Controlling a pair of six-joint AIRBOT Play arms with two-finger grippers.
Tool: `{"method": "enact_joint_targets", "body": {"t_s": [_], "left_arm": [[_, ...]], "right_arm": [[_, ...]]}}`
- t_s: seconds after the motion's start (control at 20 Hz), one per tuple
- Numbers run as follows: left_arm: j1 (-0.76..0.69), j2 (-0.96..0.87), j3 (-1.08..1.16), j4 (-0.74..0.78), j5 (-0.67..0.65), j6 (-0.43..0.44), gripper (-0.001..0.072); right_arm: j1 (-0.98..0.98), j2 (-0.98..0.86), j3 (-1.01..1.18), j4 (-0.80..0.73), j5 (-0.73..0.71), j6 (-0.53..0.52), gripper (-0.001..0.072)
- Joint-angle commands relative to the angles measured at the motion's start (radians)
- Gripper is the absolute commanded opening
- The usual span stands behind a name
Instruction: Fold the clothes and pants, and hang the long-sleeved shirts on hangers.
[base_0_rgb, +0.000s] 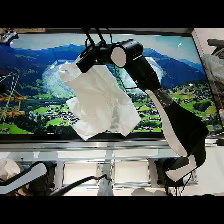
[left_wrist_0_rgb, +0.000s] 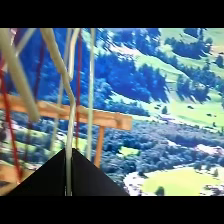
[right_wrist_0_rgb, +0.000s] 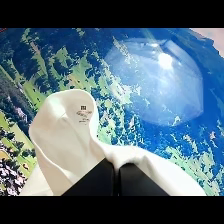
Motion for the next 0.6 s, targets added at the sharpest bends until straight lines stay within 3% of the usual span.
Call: {"method": "enact_joint_targets", "body": {"t_s": [0.0,0.1,0.25,0.55], "left_arm": [[-0.014,0.054,0.002,0.019,0.044,0.016,0.0002],[-0.036,0.082,0.002,-0.017,0.069,0.02,0.0002],[-0.092,0.124,0.005,-0.092,0.102,0.1,0.0002],[-0.233,0.278,0.071,-0.177,0.055,0.095,0.0002]], "right_arm": [[0.001,0.0,0.0,0.001,0.0,0.002,0.0022],[0.001,0.0,0.0,0.005,0.0,0.002,0.0022],[0.001,0.0,0.0,0.01,0.0,0.003,0.0022],[-0.003,0.0,0.0,-0.011,-0.035,0.005,0.0025]]}}
